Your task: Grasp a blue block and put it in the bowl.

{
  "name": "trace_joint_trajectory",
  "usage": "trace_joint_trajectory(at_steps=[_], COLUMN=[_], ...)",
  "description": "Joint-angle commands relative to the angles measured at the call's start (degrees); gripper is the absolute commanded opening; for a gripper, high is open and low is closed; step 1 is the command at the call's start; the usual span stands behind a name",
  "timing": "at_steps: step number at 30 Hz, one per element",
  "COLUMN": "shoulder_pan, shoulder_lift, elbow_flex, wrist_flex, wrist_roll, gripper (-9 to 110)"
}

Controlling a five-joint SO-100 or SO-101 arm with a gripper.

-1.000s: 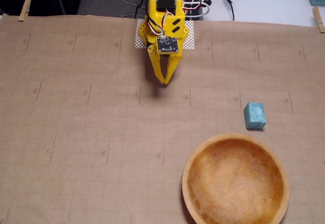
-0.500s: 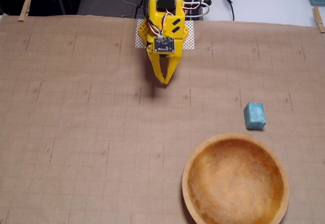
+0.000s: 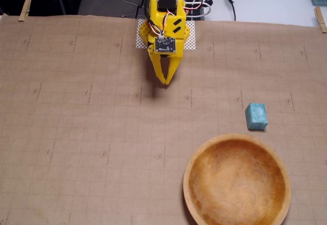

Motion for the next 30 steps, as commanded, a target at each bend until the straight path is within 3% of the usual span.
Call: trace_joint_trajectory(at_steps=[1,30], shoulder_pan=[-0.26,0.18], shoulder_lift=[0.26,0.35], elbow_flex=[-1.05,-30.32], wrist_flex=[0.00,-0.09], wrist_roll=[0.18,0.62], gripper=[-3,-3])
